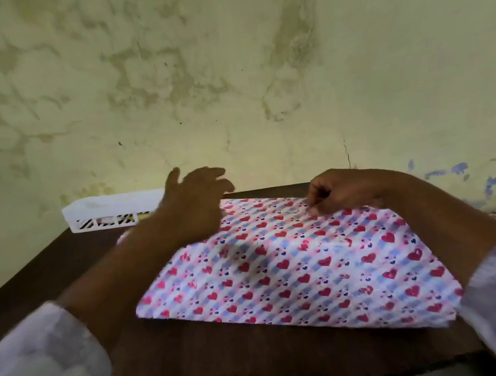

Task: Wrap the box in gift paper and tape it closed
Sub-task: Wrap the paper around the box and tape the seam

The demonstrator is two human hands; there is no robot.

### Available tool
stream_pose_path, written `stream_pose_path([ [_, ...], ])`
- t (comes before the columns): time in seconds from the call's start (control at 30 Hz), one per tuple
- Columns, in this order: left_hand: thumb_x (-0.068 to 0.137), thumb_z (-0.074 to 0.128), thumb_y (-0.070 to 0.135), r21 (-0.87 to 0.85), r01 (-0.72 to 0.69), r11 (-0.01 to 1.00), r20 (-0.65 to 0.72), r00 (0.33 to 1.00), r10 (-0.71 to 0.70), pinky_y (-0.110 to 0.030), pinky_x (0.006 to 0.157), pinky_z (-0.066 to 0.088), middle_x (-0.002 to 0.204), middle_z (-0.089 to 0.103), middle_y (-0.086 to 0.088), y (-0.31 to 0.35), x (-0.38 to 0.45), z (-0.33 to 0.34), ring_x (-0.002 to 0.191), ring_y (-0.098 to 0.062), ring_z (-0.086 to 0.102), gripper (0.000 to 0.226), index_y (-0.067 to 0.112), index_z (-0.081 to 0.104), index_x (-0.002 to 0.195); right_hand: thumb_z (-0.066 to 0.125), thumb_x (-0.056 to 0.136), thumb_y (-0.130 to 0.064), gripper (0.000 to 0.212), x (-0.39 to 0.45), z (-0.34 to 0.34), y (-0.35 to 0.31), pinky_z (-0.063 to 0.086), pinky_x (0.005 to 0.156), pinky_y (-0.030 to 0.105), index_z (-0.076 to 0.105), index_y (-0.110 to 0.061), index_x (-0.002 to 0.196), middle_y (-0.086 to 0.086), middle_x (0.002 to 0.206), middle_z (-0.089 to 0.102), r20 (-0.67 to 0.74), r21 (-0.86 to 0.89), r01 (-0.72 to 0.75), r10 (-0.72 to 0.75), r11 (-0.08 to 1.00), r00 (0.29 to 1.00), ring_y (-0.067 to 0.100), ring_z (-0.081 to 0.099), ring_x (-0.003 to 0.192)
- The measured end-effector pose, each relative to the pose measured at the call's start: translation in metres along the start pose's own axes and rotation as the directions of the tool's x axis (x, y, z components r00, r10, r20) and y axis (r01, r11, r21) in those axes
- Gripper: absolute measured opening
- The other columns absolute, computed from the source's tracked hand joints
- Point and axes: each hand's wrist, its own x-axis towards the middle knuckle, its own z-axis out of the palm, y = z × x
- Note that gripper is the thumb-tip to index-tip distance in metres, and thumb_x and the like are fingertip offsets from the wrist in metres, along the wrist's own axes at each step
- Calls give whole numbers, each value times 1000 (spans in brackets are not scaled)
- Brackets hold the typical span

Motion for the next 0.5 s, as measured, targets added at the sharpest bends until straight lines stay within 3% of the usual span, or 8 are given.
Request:
stream_pose_path([
  [0.07,98,39,38,-128,-51,990,-73,996,41,-37,114,21,149,36,3,32,-16,7,135,-13,33,40,26,45,135,70,83,-19,8,2,-2,5,47,83,32,63,-17,86,2,91,67,13,35,-21,20,999,1000,16,58,86],
  [0.13,97,26,49,-262,-61,963,20,997,68,-36,112,26,146,41,1,66,-32,9,131,-14,39,50,23,43,137,71,82,-20,11,2,-3,7,47,85,32,62,-15,87,2,90,67,22,62,-25,24,998,999,14,59,85],
  [0.27,91,8,62,-115,39,993,260,966,-7,-43,118,-2,159,5,-1,87,-24,17,146,-16,4,75,17,8,151,69,83,-22,18,5,-4,0,47,84,32,59,-15,96,2,93,62,39,46,-75,73,996,997,14,54,85],
  [0.4,90,5,64,-132,23,991,392,919,31,-43,116,-9,159,-6,0,75,-7,15,145,-14,-5,77,18,-1,151,67,84,-32,41,5,-5,-6,45,88,31,51,-14,117,1,111,57,33,-70,-103,105,992,994,18,54,99],
  [0.5,90,5,63,-115,-18,993,396,916,62,-45,115,-12,158,-9,2,64,1,19,145,-13,-7,74,21,-2,151,61,86,-42,51,3,-5,-14,45,96,32,51,-12,125,1,119,57,57,-203,-117,131,972,990,20,54,108],
])
